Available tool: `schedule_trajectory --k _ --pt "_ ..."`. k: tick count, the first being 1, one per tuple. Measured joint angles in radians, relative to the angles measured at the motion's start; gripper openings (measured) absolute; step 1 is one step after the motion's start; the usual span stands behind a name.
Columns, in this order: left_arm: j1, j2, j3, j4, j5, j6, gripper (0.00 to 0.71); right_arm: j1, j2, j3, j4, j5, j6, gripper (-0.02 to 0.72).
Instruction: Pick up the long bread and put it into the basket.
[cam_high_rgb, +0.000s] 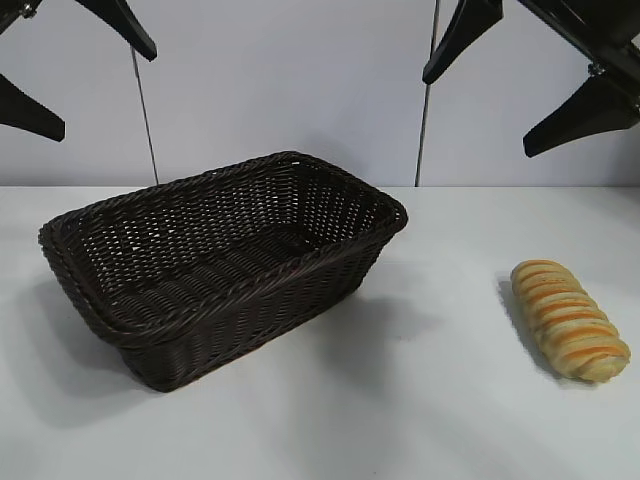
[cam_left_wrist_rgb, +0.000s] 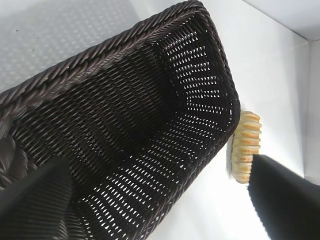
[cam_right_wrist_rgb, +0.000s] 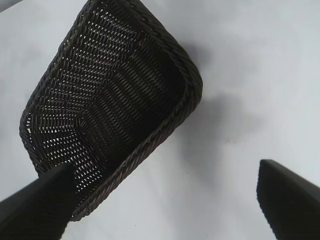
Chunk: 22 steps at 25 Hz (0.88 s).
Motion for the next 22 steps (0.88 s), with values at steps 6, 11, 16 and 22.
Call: schedule_trajectory --k 6,11,16,22 --pt "0.005 0.0 0.0 0.0 -0.013 0.0 0.689 0.0 0.0 0.0 0.0 0.0 0.0 0.681" --pt "0.006 0.0 0.0 0.174 0.066 -0.084 0.689 0.0 0.0 0.0 0.0 0.0 0.0 0.681" --pt "-0.061 0.0 0.065 0.438 0.072 -0.304 0.689 0.0 0.0 0.0 0.0 0.0 0.0 0.681" --pt "-0.105 0.042 0.199 0.418 -0.059 -0.351 0.689 0.0 0.0 0.0 0.0 -0.001 0.0 0.681"
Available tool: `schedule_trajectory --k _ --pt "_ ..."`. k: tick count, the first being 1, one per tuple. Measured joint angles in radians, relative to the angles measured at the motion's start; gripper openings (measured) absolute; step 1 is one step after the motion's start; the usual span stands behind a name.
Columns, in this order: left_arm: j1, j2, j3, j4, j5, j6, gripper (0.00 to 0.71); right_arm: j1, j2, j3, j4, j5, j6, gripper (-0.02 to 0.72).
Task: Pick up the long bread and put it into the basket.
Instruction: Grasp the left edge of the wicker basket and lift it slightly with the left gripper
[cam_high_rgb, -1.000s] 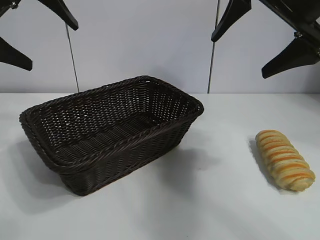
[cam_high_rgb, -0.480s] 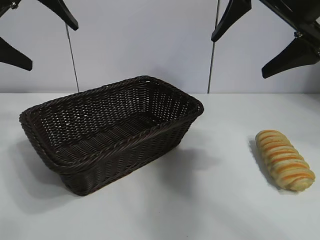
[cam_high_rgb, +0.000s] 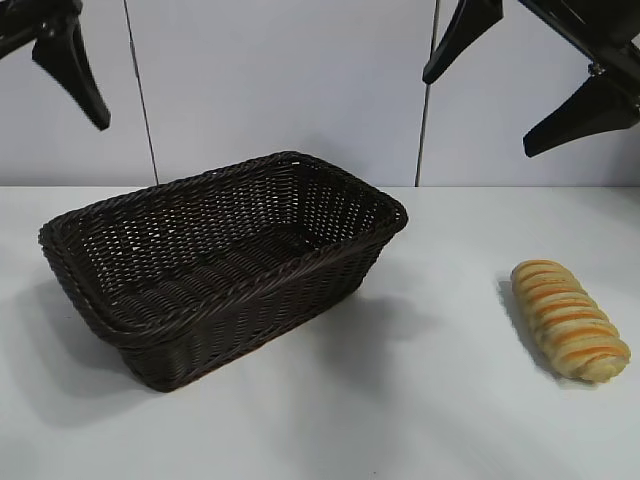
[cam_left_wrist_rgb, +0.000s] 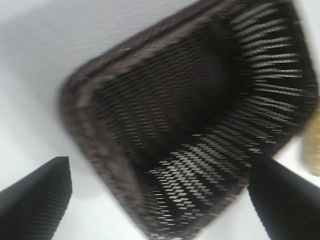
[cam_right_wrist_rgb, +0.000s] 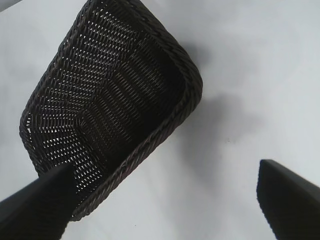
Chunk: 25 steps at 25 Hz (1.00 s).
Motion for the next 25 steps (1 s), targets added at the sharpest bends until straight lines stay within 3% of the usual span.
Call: schedule_trajectory --k 5,10,12,15,19,21,25 --pt "0.0 0.111 0.026 -0.054 -0.09 0.02 0.689 0.0 0.0 0.0 0.0 -0.006 0.0 0.681" --pt "0.0 0.179 0.026 -0.21 -0.164 0.114 0.678 0.0 0.0 0.0 0.0 -0.007 0.0 0.681" --pt "0.0 0.187 0.026 -0.241 -0.183 0.137 0.605 0.0 0.0 0.0 0.0 -0.007 0.0 0.681" --pt "0.001 0.191 0.025 -0.255 -0.192 0.144 0.378 0.0 0.0 0.0 0.0 -0.009 0.0 0.681" --pt "0.006 0.22 0.024 -0.272 -0.194 0.135 0.144 0.0 0.0 0.0 0.0 -0.009 0.0 0.681" --pt "0.006 0.223 0.019 -0.282 -0.2 0.146 0.097 0.0 0.0 0.0 0.0 -0.009 0.0 0.681" --pt "0.007 0.227 -0.011 -0.262 -0.143 0.166 0.097 0.0 0.0 0.0 0.0 -0.009 0.0 0.681"
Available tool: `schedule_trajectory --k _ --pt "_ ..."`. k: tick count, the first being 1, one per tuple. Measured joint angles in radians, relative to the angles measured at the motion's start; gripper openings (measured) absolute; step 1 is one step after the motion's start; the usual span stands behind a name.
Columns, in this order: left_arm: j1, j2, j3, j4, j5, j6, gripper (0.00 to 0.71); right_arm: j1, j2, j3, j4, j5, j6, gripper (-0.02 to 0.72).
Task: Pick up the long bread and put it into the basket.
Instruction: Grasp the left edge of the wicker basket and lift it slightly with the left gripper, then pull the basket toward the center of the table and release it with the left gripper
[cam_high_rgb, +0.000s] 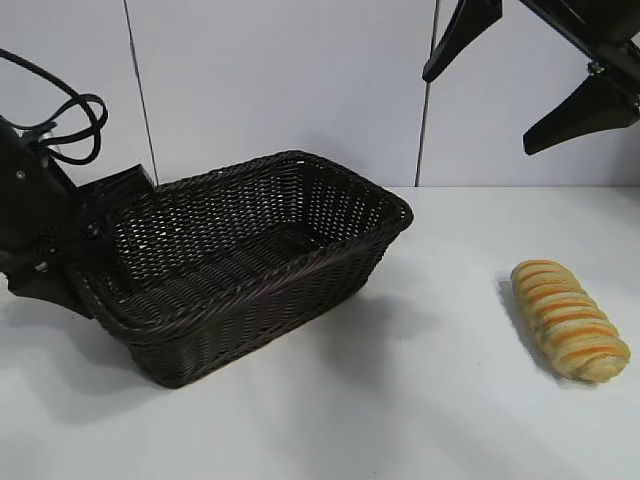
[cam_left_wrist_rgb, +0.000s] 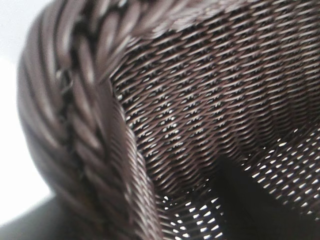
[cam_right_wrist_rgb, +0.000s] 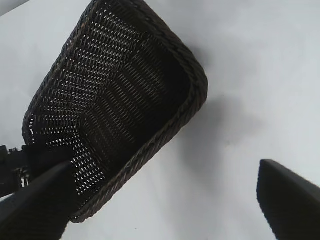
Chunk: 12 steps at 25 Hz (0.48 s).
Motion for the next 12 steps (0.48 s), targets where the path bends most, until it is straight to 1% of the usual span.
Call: schedule_trajectory --k 5,8,12 --pt "0.018 0.009 -0.097 0.022 0.108 0.05 0.097 0.0 0.0 0.0 0.0 0.0 0.0 0.681" --pt "0.029 0.009 -0.168 0.033 0.205 0.122 0.097 0.0 0.0 0.0 0.0 0.0 0.0 0.681" --pt "0.036 0.01 -0.273 0.092 0.32 0.191 0.097 0.0 0.0 0.0 0.0 0.0 0.0 0.681"
